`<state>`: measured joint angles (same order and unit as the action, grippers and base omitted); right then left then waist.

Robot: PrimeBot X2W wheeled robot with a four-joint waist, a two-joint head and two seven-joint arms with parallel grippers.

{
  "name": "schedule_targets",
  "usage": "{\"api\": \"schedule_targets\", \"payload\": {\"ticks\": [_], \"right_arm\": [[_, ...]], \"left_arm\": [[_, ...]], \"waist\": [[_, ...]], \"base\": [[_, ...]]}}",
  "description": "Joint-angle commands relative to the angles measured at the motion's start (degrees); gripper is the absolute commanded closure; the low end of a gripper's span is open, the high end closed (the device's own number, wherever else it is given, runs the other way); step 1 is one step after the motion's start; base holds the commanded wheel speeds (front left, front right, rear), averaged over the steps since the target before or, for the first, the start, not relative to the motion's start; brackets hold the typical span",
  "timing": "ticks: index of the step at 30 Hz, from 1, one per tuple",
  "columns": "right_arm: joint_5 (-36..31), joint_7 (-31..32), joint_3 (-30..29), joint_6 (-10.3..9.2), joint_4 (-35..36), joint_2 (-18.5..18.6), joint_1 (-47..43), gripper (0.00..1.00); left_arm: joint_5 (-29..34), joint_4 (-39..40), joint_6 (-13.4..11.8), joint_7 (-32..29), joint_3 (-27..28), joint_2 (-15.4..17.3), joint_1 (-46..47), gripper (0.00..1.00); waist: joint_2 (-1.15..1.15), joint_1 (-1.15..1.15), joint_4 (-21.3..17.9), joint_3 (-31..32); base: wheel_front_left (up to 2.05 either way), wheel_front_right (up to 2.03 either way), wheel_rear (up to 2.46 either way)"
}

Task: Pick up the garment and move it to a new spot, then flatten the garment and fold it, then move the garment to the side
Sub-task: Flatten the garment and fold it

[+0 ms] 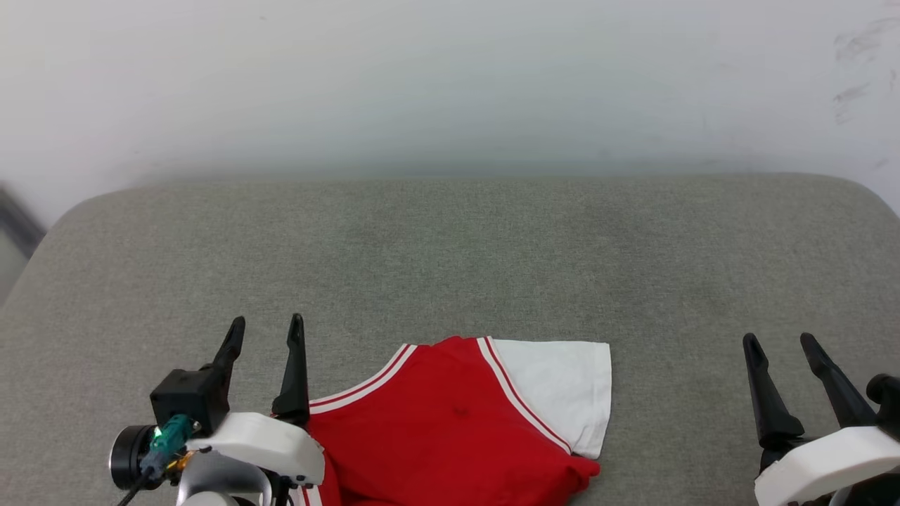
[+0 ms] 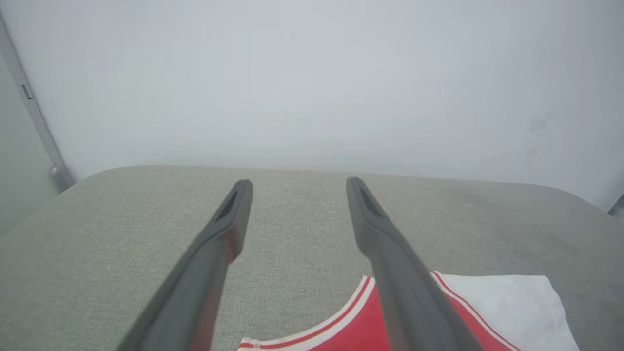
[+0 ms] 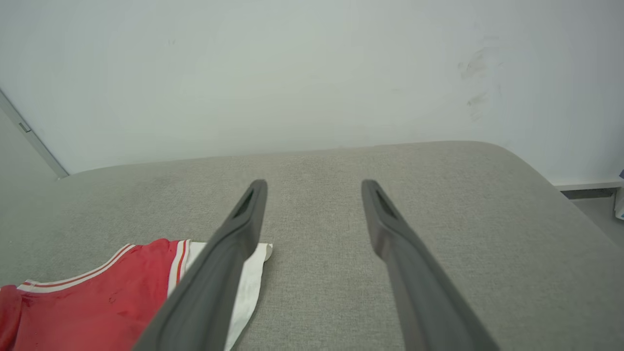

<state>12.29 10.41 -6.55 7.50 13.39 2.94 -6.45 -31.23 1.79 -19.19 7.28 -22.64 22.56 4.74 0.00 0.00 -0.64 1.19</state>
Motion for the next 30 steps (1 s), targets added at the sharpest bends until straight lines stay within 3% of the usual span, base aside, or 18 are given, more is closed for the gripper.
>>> {"api": "schedule_targets", "payload": {"ticks": [1,9,20,30], "right_arm": [[0.1,0.1,-0.1,-0.02,-0.1,-0.1,-0.5,0.00],[3.8,6.3,-1.9,-0.02,-5.4,1.2,1.2,0.00],[13.1,30.3,0.9,-0.02,-21.2,9.2,13.5,0.00],[15.8,32.8,7.2,-0.02,-35.3,11.9,25.5,0.00]], "left_arm": [[0.4,0.3,-0.3,0.6,-0.1,-0.1,-0.4,0.00],[2.6,4.8,-1.3,2.7,-2.2,-1.0,-2.1,0.00],[2.9,6.2,-0.5,3.0,-4.1,-2.7,0.6,0.00],[2.5,4.0,1.0,4.4,-4.9,-4.4,3.8,0.00]], "waist": [[0.00,0.00,0.2,0.1],[0.00,0.00,2.7,0.1],[0.00,0.00,10.6,-4.3],[0.00,0.00,14.3,-8.9]], "base": [[0.00,0.00,0.00],[0.00,0.00,0.00],[0.00,0.00,0.00],[0.00,0.00,0.00]]}}
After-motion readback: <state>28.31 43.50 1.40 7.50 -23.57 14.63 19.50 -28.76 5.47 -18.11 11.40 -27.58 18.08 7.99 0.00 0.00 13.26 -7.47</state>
